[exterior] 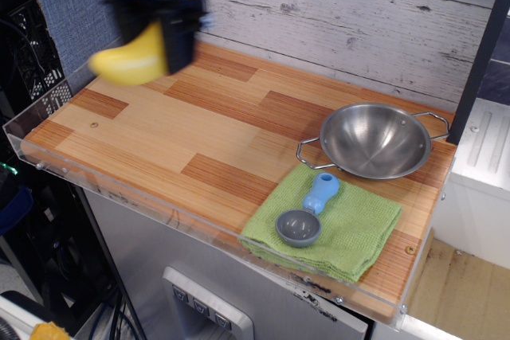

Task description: Move the yellow banana to the left edge of the table.

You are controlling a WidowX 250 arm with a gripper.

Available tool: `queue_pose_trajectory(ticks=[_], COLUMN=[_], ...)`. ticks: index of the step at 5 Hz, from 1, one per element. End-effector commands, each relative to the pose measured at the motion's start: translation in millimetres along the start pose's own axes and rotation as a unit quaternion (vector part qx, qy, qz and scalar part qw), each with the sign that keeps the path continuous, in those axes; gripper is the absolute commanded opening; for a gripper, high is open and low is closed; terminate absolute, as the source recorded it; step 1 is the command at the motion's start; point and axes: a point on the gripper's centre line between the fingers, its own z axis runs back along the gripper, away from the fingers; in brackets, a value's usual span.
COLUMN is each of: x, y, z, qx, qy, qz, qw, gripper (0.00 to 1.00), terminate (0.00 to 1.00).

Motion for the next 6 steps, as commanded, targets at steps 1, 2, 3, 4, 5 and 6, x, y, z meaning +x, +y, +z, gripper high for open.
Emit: queue_pose_trajectory(ticks=[1, 2, 3, 4, 5, 6], x=[-20.7, -9.3, 6.2, 21.1, 23.1, 20.6], y=[61.6, 82.8, 93.5, 89.3, 88.8, 101.2], z=[-25.2, -39.1, -41.7, -31.2, -21.1, -31.2], qx=[0.011, 0.015, 0.018, 0.048, 0.081, 0.086], qy=[0.033, 0.044, 0.029, 0.002, -0.025, -0.023], qz=[0.059, 0.063, 0.070, 0.057, 0.056, 0.087], qw=[0.9976, 0.9969, 0.9969, 0.9972, 0.9948, 0.9922], gripper=[0.00, 0.00, 0.00, 0.00, 0.00, 0.00], terminate=[0.00, 0.00, 0.00, 0.00, 0.00, 0.00])
